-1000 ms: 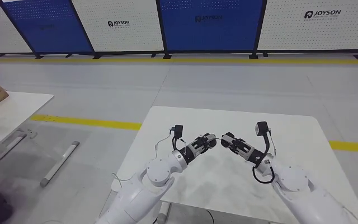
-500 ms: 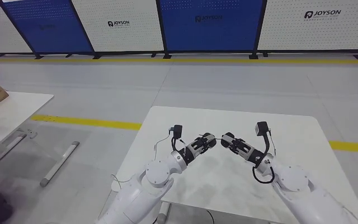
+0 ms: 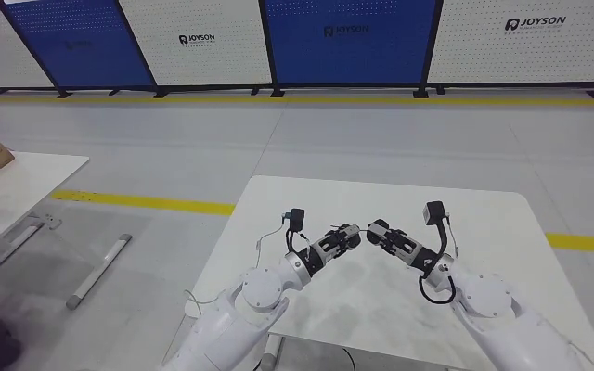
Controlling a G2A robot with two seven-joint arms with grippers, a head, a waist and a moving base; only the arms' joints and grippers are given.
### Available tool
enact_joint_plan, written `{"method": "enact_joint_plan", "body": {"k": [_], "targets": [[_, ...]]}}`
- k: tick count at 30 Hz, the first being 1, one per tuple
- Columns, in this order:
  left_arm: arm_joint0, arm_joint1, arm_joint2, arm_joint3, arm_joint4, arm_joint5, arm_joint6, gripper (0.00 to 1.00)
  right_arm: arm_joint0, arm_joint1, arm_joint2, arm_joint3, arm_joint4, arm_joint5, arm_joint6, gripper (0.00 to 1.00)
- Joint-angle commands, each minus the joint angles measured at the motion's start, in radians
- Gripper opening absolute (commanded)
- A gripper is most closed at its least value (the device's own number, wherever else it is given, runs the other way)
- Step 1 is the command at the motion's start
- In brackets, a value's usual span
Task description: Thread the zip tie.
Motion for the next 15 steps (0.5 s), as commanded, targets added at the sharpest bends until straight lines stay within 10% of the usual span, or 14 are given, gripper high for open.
{"method": "enact_joint_plan", "body": {"k": [1,11,14,15], "targets": [[0.0,0.0,0.0,0.0,0.0,0.0,0.0,1.0,0.0,0.0,0.0,0.0,0.0,0.0,0.0,0.0],[0.0,-0.004,0.01,0.012,0.021,-0.012,0.044,1.0,0.0,0.0,0.0,0.0,0.0,0.0,0.0,0.0],[0.0,-0.005,0.008,0.018,0.014,-0.021,0.041,0.44,0.0,0.0,0.0,0.0,0.0,0.0,0.0,0.0],[0.001,-0.005,0.007,0.02,0.012,-0.024,0.039,0.39,0.0,0.0,0.0,0.0,0.0,0.0,0.0,0.0]]}}
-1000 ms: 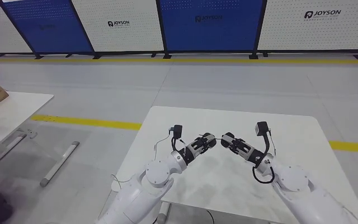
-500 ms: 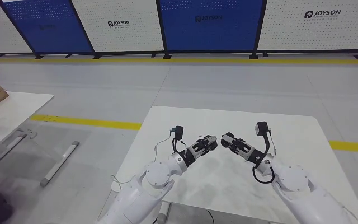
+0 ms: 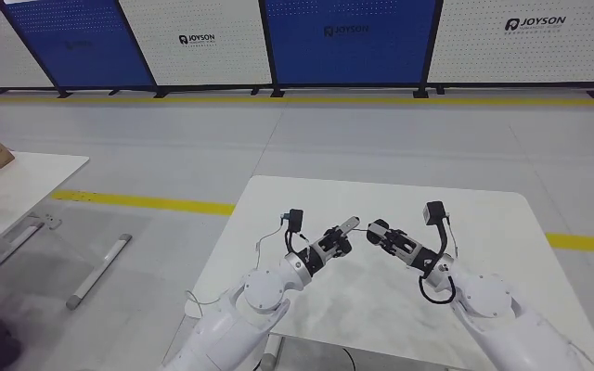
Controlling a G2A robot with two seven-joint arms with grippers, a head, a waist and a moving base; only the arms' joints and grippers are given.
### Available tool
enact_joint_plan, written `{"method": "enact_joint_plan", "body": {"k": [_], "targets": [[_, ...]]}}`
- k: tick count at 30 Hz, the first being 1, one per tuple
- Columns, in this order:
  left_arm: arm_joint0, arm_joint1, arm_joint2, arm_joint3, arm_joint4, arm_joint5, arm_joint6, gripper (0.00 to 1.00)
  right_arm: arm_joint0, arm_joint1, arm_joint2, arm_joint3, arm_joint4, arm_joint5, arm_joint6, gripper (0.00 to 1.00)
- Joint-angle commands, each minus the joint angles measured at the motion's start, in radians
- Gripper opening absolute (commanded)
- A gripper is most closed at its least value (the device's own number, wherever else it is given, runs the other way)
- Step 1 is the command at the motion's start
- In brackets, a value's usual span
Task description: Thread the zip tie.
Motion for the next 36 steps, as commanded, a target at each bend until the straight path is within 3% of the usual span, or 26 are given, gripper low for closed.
{"method": "enact_joint_plan", "body": {"k": [1,5,34,35,36], "targets": [[0.001,0.0,-0.002,0.002,-0.002,-0.003,-0.003,0.33,0.0,0.0,0.0,0.0,0.0,0.0,0.0,0.0],[0.003,0.0,-0.003,0.002,-0.005,-0.006,-0.007,0.0,0.0,0.0,0.0,0.0,0.0,0.0,0.0,0.0],[0.0,-0.004,0.0,0.008,0.011,-0.017,-0.009,0.0,-0.009,-0.001,0.004,-0.009,-0.013,0.009,-0.007,0.0],[0.0,-0.004,0.001,0.008,0.013,-0.017,-0.008,0.0,-0.012,-0.002,0.007,-0.012,-0.019,0.013,-0.007,0.05],[0.0,-0.004,0.001,0.007,0.014,-0.017,-0.008,0.0,-0.014,-0.003,0.01,-0.015,-0.024,0.017,-0.005,0.47]]}}
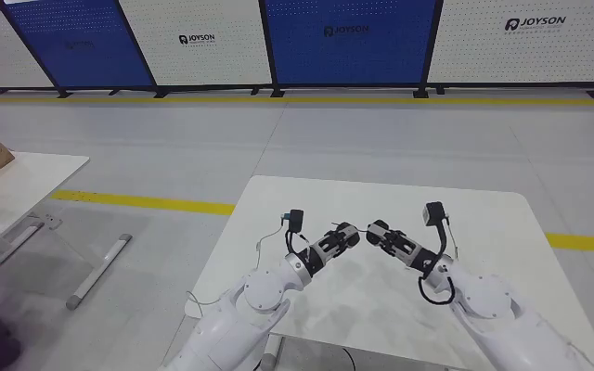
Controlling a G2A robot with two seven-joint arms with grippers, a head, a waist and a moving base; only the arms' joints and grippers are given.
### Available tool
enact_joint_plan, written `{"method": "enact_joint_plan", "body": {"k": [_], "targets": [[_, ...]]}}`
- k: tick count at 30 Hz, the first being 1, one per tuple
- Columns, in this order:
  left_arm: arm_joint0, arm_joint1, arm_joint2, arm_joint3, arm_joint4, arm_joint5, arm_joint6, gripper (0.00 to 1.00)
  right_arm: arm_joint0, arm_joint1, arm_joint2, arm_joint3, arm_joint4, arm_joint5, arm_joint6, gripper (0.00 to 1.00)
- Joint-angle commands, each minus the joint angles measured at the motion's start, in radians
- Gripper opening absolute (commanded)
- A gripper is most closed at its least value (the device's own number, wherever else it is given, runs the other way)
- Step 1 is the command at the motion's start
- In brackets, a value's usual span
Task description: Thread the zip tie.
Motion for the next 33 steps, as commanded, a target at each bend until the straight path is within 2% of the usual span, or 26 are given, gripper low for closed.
{"method": "enact_joint_plan", "body": {"k": [1,4,7,11,18,22,33], "targets": [[0.001,0.0,0.0,-0.002,0.003,-0.001,0.001,0.0,-0.005,-0.001,0.006,-0.004,-0.007,0.009,0.002,1.0],[0.005,0.0,-0.002,-0.007,0.005,0.001,0.001,0.0,-0.013,-0.005,0.018,-0.011,0.003,0.024,0.011,1.0],[0.009,0.001,-0.009,-0.015,-0.005,0.018,0.007,0.0,-0.017,-0.007,0.035,-0.008,0.017,0.029,0.034,1.0],[0.015,0.004,-0.033,-0.025,-0.052,0.047,-0.018,0.0,-0.026,-0.003,0.076,0.005,0.037,0.045,0.066,1.0],[0.046,0.018,-0.095,-0.049,-0.057,0.052,-0.074,0.0,-0.087,0.025,0.219,0.024,0.099,0.033,0.145,1.0],[0.066,0.027,-0.13,-0.06,-0.05,0.049,-0.109,0.0,-0.13,0.038,0.284,0.009,0.126,0.047,0.182,1.0],[0.068,0.028,-0.132,-0.062,-0.049,0.05,-0.112,0.0,-0.14,0.039,0.296,0.002,0.138,0.053,0.189,1.0]]}}
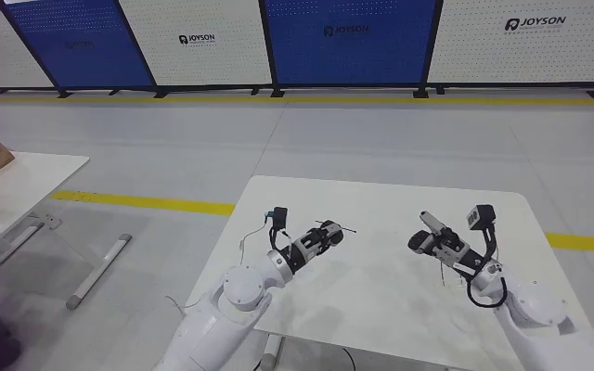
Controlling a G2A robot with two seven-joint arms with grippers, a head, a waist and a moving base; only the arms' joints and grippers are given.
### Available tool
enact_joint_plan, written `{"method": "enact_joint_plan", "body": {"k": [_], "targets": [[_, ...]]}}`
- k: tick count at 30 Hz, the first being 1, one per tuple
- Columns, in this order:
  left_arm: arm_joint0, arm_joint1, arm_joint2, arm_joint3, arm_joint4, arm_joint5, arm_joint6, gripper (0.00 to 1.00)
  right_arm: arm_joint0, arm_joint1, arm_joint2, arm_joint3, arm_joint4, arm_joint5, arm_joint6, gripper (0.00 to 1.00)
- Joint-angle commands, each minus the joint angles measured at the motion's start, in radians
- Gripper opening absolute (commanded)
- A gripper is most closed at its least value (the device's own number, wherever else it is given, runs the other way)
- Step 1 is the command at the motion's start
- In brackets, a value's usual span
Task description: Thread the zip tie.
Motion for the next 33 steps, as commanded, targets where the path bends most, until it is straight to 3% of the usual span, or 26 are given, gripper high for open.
{"method": "enact_joint_plan", "body": {"k": [1,5,11,13,17,23,26,29,31,33], "targets": [[0.0,-0.001,0.001,0.002,-0.008,-0.002,0.002,0.0,0.0,0.0,0.0,0.0,0.0,0.0,0.0,1.0],[0.003,0.001,-0.022,-0.018,-0.05,-0.028,-0.005,0.0,0.0,0.0,0.0,0.0,0.0,0.0,0.0,1.0],[0.076,0.012,-0.107,-0.153,-0.129,-0.125,-0.042,0.0,0.0,0.0,0.0,0.0,0.0,0.0,0.0,1.0],[0.1,0.015,-0.132,-0.198,-0.195,-0.156,-0.085,0.0,0.0,0.0,0.0,0.0,0.0,0.0,0.0,1.0],[0.133,0.02,-0.19,-0.241,-0.307,-0.209,-0.158,0.0,0.0,0.0,0.0,0.0,0.0,0.0,0.0,1.0],[0.186,0.026,-0.234,-0.291,-0.319,-0.253,-0.187,0.0,0.0,0.0,0.0,0.0,0.0,0.0,0.0,1.0],[0.2,0.028,-0.239,-0.298,-0.274,-0.236,-0.169,0.0,0.0,0.0,0.0,0.0,0.0,0.0,0.0,1.0],[0.195,0.028,-0.219,-0.287,-0.193,-0.179,-0.122,0.0,0.0,0.0,0.0,0.0,0.0,0.0,0.0,1.0],[0.173,0.026,-0.187,-0.257,-0.154,-0.122,-0.107,0.0,0.0,0.0,0.0,0.0,0.0,0.0,0.0,1.0],[0.139,0.024,-0.15,-0.196,-0.118,-0.08,-0.099,0.0,0.0,0.0,0.0,0.0,0.0,0.0,0.0,1.0]]}}
